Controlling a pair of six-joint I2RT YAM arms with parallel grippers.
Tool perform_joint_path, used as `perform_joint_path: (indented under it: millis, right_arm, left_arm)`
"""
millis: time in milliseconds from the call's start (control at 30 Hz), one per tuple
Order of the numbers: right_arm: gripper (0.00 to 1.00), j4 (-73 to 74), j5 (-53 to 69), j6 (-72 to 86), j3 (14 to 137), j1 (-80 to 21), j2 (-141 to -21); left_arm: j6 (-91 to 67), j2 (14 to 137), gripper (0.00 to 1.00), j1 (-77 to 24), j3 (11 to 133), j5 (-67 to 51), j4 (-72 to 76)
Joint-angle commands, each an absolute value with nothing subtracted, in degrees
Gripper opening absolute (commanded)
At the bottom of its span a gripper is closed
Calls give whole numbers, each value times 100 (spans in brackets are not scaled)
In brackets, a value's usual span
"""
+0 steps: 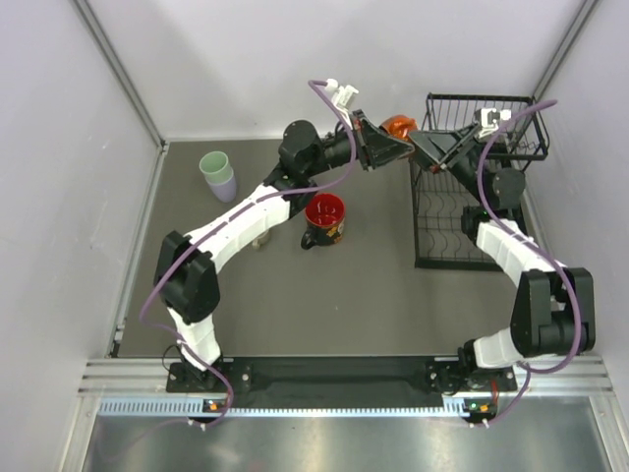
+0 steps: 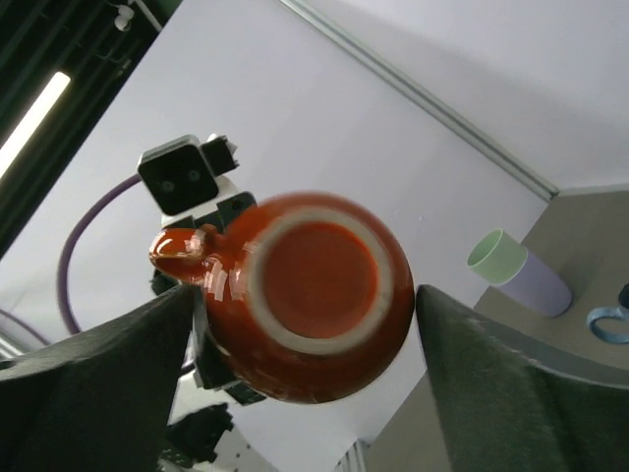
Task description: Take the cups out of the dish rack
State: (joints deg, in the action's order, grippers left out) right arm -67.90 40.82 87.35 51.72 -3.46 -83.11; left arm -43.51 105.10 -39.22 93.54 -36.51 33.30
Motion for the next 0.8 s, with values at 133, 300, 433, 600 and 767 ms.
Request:
perform_joint_path:
  millis: [133, 300, 433, 600, 767]
  right_arm:
    - [100, -5347, 3920, 6850, 5116, -352, -6981]
    - [100, -3896, 3718, 5916, 4678, -483, -6189]
    - [100, -3077, 3393, 5249, 4387, -685, -5407]
    - [100, -2155, 3156, 4659, 4421, -852, -4966]
    - [100, -1311, 3059, 4193, 4535, -967, -4887]
  left_arm:
    - [-3018, 8801, 0, -3788, 8807, -2639, 1172]
    - [-2251, 8113, 0, -3692, 8772, -789, -1342]
    - [-2732, 7683, 0, -2852, 8535, 89, -2732]
    - [-3076, 7664, 0, -1197, 7859, -757, -3723]
    - [-3243, 7331, 0, -677, 7112, 500, -3991]
